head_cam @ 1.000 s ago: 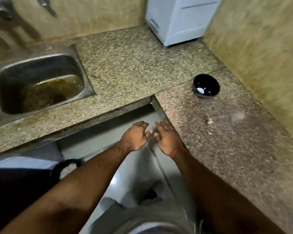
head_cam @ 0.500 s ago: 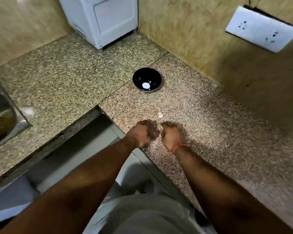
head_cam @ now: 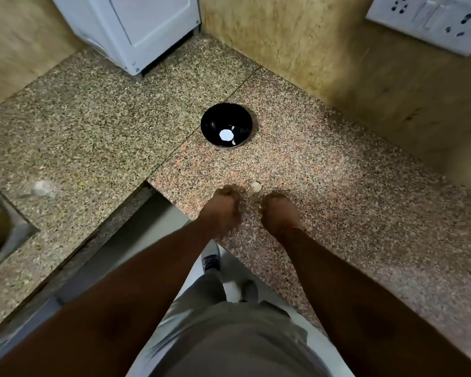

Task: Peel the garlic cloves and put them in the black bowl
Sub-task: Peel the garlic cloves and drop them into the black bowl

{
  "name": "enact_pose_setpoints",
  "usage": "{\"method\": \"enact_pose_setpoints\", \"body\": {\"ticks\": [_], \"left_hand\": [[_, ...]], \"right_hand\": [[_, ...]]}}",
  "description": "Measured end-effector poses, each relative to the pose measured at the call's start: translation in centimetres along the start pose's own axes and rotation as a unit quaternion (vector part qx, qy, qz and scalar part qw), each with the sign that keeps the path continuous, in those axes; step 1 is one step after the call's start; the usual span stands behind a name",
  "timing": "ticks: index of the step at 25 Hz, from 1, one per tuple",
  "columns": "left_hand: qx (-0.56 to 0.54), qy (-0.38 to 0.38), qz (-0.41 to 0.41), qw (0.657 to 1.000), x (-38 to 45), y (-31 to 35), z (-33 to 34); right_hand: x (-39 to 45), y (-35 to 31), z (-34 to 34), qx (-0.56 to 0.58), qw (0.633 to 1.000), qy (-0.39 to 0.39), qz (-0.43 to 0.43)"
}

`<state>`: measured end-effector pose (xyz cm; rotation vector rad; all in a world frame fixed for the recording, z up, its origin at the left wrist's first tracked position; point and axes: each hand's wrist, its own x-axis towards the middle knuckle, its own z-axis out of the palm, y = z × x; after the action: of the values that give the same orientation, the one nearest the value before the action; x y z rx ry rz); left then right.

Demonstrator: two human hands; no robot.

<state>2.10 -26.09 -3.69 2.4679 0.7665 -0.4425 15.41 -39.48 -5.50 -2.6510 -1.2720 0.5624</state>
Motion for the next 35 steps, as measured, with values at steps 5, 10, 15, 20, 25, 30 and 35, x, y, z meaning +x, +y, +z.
{"method": "enact_pose_setpoints", "body": {"ticks": [5,10,15,20,25,30,35], "left_hand": [[0.001,0.019,0.005,1.0,3.5,-2.9,-2.9],[0.025,0.044,-0.005,0.999,6.3,-5.5,-5.6],[0.022,0.056,0.004,0.998,7.6,-6.6,-5.7],[0.015,0.059,0.003,0.998,8.2,-7.2,-5.9],[0.024,0.049,0.012,0.998,8.0,-6.5,-5.3],[-0.038,0.056,0.065,0.996,7.7,-4.4,-3.3],[-0.152,0.085,0.056,0.983,7.1,-1.6,-1.0]], "right_hand": [[4.0,-0.8,-2.4,0.119,0.988,0.102,0.013],[11.9,-6.2,-5.6,0.121,0.978,0.153,-0.071],[16.9,-8.6,-7.4,0.071,0.989,0.111,-0.073],[17.9,-8.0,-7.1,0.126,0.98,0.136,-0.075],[13.4,-5.3,-5.1,0.236,0.948,0.212,-0.003],[7.3,-1.0,-2.2,0.182,0.981,0.062,-0.011],[4.4,0.1,-0.4,0.154,0.987,0.025,-0.029]]}}
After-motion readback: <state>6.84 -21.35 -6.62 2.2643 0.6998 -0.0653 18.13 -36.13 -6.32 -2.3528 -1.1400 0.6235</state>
